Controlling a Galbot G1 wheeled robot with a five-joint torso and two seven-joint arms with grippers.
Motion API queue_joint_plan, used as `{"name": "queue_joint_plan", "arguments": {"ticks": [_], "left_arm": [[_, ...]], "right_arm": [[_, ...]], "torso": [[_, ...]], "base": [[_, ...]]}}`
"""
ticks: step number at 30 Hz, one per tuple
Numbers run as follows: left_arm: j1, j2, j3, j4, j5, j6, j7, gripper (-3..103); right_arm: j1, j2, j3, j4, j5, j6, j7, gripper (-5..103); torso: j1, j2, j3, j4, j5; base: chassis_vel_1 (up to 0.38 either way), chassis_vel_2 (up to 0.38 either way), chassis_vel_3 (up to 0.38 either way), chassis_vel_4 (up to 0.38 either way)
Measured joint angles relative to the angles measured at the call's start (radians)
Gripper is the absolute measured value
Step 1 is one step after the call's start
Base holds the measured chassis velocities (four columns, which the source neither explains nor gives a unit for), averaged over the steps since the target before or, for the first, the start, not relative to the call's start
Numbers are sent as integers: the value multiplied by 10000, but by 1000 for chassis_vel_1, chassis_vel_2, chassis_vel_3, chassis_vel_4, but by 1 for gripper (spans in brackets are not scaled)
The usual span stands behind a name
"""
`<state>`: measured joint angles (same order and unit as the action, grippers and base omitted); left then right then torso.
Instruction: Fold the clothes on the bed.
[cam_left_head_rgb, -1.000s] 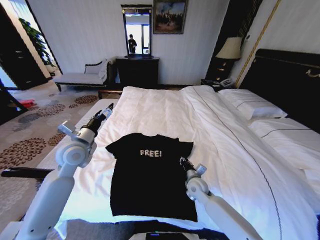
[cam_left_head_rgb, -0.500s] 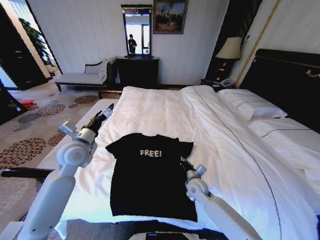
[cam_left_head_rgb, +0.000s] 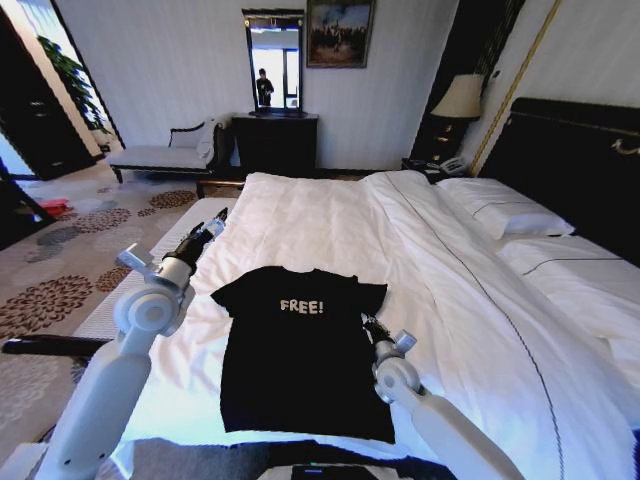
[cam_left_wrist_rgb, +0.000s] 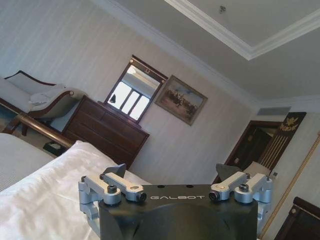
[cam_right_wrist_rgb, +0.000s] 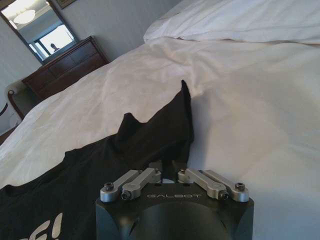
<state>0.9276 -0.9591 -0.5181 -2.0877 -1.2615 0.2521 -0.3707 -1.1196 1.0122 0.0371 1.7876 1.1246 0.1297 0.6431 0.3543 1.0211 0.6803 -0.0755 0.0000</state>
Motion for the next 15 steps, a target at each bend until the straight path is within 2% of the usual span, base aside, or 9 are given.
{"name": "queue_joint_plan", "arguments": {"ticks": [4,6,9,10,13,15], "left_arm": [[2,-8,2,-17,11,0,-5,100],[5,-10,3,-23,14,0,-6,100],[67,-30,3,-70,36,6,-13,100],[67,-30,3,-70,36,6,-13,100],[115,-50,-2,-52,105,11,-15,100],[116,-53,-3,-38,115,11,-16,100]], "right_arm": [[-120,13,113,28,99,-4,25,31],[-125,24,122,24,118,-4,26,31],[-104,123,145,-67,300,-9,36,47],[-104,123,145,-67,300,-9,36,47],[-5,220,131,-265,424,-9,32,63],[44,249,111,-331,454,-9,27,63]], "torso": [[0,0,0,0,0],[0,0,0,0,0],[0,-1,0,0,0],[0,-1,0,0,0],[0,0,0,1,0],[0,0,0,0,0]], "base": [[0,0,0,0],[0,0,0,0],[0,0,0,0],[0,0,0,0],[0,0,0,0],[0,0,0,0]]}}
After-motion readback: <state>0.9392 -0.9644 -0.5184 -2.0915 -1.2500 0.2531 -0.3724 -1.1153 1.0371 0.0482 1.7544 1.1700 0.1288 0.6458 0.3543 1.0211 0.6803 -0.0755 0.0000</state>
